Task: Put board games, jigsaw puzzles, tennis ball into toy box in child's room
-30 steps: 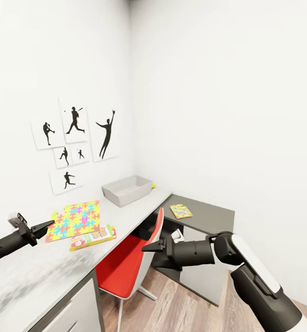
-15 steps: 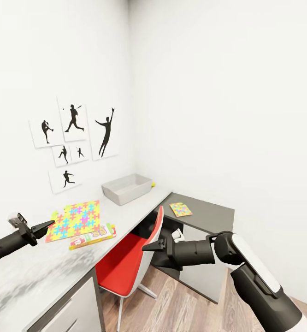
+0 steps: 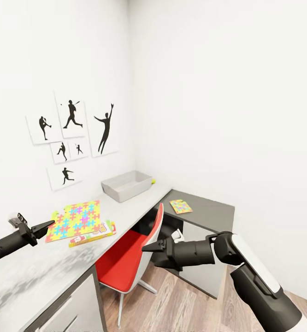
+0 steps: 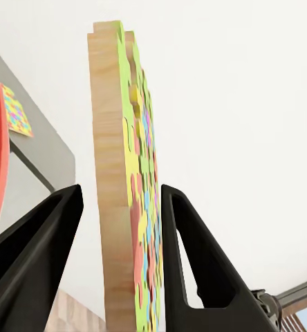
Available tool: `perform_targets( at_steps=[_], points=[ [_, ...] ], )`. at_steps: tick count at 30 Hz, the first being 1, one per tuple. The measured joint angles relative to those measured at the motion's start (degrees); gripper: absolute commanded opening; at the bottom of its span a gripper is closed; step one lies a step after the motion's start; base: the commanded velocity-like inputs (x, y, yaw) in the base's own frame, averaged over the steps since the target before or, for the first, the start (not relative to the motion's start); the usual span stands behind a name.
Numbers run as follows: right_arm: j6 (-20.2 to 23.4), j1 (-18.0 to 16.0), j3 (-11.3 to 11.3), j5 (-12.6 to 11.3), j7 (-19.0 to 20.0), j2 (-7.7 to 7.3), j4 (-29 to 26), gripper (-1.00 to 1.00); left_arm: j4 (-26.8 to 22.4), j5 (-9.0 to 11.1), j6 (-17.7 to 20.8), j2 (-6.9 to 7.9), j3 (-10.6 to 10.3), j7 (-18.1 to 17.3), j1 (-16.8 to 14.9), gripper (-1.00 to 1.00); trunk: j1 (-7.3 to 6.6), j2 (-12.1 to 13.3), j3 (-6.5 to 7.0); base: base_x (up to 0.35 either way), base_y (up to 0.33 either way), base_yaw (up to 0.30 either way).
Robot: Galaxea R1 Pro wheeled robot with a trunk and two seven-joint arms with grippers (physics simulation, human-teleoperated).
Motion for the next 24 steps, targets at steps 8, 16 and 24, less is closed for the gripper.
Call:
perform_targets(
  at_steps=[8, 16, 24],
  points=[
    [0.0, 0.0, 0.0, 0.3, -0.1, 0.05, 0.1, 1.00, -0.1, 0.0, 0.0, 0.00, 0.0, 0.0, 0.0, -1.00, 0.00, 0.0, -0.15, 0.000, 0.000, 0.000],
    [0.0, 0.0, -0.1, 7.3, -0.2, 0.03, 0.0, 1.00, -0.1, 0.0, 0.0, 0.00, 0.0, 0.0, 0.0, -1.00, 0.00, 0.0, -0.15, 0.000, 0.000, 0.000],
    [-0.1, 0.0, -0.5, 8.3, 0.0, -0.14, 0.3, 1.00, -0.1, 0.0, 0.0, 0.00, 0.0, 0.0, 0.0, -1.00, 0.00, 0.0, -0.15, 0.005, -0.007, 0.000]
  ],
)
